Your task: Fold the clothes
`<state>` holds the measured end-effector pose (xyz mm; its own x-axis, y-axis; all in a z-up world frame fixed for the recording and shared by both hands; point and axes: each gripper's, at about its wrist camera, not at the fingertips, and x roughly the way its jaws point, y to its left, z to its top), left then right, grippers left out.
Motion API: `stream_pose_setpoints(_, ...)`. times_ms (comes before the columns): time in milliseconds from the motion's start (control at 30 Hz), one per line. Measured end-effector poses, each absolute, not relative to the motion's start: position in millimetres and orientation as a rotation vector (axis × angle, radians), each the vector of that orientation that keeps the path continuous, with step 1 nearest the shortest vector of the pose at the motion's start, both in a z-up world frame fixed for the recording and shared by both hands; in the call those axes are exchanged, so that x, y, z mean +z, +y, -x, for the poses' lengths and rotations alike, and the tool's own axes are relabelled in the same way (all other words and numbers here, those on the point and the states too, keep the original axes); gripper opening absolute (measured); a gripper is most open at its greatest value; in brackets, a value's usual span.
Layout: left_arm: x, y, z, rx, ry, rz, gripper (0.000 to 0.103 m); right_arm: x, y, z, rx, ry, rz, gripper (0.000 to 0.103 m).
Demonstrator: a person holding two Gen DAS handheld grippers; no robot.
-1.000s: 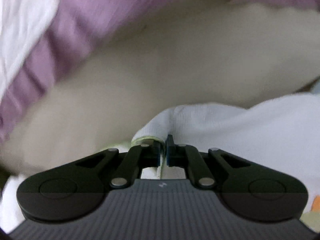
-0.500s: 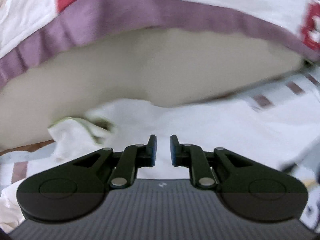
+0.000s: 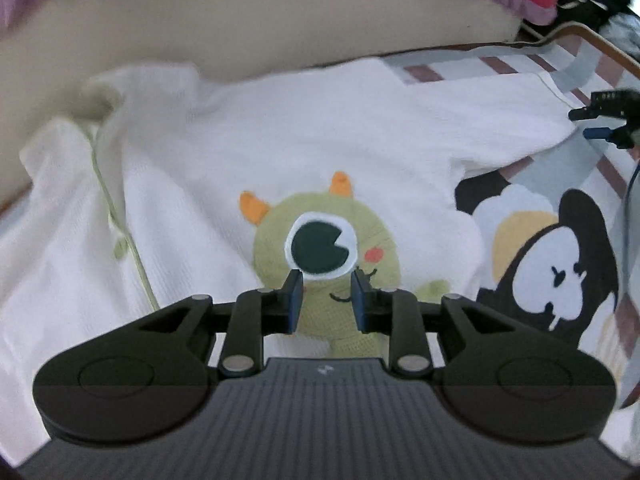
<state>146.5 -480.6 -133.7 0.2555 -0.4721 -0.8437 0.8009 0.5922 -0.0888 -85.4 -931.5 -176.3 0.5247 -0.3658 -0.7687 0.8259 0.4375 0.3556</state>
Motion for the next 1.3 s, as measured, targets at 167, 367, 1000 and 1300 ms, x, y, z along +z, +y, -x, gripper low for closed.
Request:
stream_pose_setpoints(167,-140.7,-476.9,-155.9,-0.88,0.983,-0.391,0.025,-177.4,-918.8,61.7,-0.9,0.678,-0.534,0.002)
stream_pose_setpoints(367,-145.0,-450.1,-153.3,-0.862,1.04,-0.407,0.025,-160.0,-928.3,74.3,-1.056,0.603,-0.45,0.002)
stream_pose_setpoints(1000,-104.3,-258.8,-168.8,-0.345,1.009,-0.225,0.035,-123.1,-703.4,-27.4,-0.311,0.663,-0.266,0.071)
stream_pose_setpoints(1300,-110.6,-159.6,-206.9,-0.112,0.974,0.024,0.044,-125.3,-600.8,-57.7,0.148,0.666,-0.236,0.063)
